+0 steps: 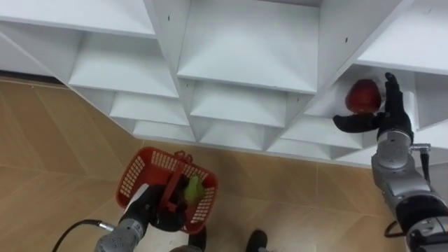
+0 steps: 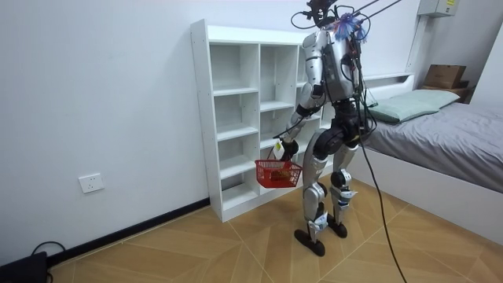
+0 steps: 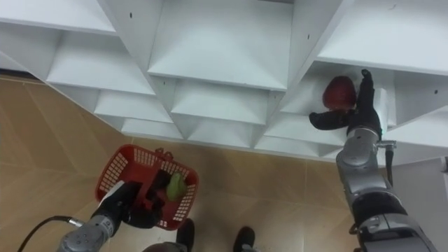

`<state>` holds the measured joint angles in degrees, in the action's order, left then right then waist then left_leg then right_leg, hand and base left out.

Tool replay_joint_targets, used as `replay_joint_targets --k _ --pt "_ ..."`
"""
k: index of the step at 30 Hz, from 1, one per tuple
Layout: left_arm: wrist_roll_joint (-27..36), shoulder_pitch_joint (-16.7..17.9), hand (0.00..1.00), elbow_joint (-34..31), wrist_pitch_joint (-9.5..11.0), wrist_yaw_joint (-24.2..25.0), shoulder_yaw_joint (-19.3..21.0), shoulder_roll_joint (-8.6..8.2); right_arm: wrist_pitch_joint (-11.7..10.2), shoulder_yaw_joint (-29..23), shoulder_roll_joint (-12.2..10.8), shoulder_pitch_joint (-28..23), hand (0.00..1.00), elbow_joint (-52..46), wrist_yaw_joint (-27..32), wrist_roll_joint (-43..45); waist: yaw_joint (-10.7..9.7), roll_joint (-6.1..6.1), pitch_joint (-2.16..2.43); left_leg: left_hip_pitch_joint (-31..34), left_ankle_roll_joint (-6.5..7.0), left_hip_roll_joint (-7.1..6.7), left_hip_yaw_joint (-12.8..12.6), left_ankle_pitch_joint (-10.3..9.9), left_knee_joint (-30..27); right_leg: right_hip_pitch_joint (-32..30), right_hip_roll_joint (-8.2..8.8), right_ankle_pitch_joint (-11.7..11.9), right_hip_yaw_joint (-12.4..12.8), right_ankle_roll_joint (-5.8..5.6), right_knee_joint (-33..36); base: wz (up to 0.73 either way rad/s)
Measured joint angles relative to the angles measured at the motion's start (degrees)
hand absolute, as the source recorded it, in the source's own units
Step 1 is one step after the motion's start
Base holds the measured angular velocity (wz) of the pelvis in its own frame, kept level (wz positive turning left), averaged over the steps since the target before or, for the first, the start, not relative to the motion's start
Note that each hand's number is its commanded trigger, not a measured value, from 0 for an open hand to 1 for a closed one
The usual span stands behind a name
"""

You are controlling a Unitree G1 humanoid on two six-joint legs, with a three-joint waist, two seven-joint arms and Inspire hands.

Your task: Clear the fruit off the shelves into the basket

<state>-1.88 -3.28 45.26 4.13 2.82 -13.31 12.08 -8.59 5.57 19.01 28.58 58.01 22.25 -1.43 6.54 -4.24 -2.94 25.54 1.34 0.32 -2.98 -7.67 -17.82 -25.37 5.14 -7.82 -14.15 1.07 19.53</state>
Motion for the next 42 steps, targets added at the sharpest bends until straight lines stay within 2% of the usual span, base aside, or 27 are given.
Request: replay_joint_targets --k 15,16,17,19,26,34,42 --pt "0.02 0.37 1.00 0.00 0.00 -1.30 -1.46 0.02 -0.01 0.05 0.43 0.15 0.00 0.00 0.01 2.31 0.29 0.43 0.00 -0.02 0.00 0.00 0.07 0.00 0.19 -0.11 -0.02 0.01 0.00 0.01 0.08 0.00" --pt "0.01 0.38 1.00 0.00 0.00 -1.37 -1.46 0.02 -0.01 0.05 0.45 0.15 0.27 0.00 0.01 2.30 0.31 0.47 0.03 -0.02 0.00 0.00 0.08 0.00 0.20 -0.13 -0.02 0.01 0.00 0.02 0.10 0.00" --pt "0.02 0.36 1.00 0.00 0.00 -1.43 -1.47 0.02 -0.01 0.06 0.50 0.15 0.45 0.00 0.02 2.30 0.33 0.50 0.04 -0.02 0.00 0.00 0.09 0.00 0.20 -0.13 -0.03 0.01 0.00 0.02 0.11 0.00" --pt "0.02 0.34 1.00 0.00 0.00 -1.48 -1.58 0.02 -0.01 0.10 0.58 0.15 1.00 -0.01 0.06 2.30 0.37 0.52 0.06 -0.05 0.00 0.00 0.09 0.00 0.21 -0.15 -0.01 0.01 0.00 0.02 0.20 0.00" --pt "0.01 0.33 1.00 0.38 0.00 -1.42 -2.71 0.00 -0.06 0.56 1.73 0.85 1.00 -0.02 1.51 4.51 0.50 0.80 0.04 -0.11 0.00 0.07 0.19 0.00 0.21 -0.19 -0.03 0.04 -0.02 0.06 0.38 0.00" --pt "0.00 0.20 1.00 0.48 -0.01 -1.40 -2.78 -0.06 -0.03 2.22 1.76 1.64 1.00 -0.07 1.39 8.44 0.76 0.89 0.04 -0.12 -0.03 0.10 0.16 0.01 0.31 -0.27 0.01 0.06 -0.18 0.10 0.39 0.00" --pt "0.00 -0.89 1.00 2.14 -0.01 -1.27 -3.71 -0.14 -0.03 2.32 1.76 1.86 1.00 -0.07 1.25 8.80 1.46 0.88 0.04 -0.12 -0.02 0.00 0.18 0.02 0.33 -0.27 0.54 0.05 -0.26 0.09 0.48 0.00"
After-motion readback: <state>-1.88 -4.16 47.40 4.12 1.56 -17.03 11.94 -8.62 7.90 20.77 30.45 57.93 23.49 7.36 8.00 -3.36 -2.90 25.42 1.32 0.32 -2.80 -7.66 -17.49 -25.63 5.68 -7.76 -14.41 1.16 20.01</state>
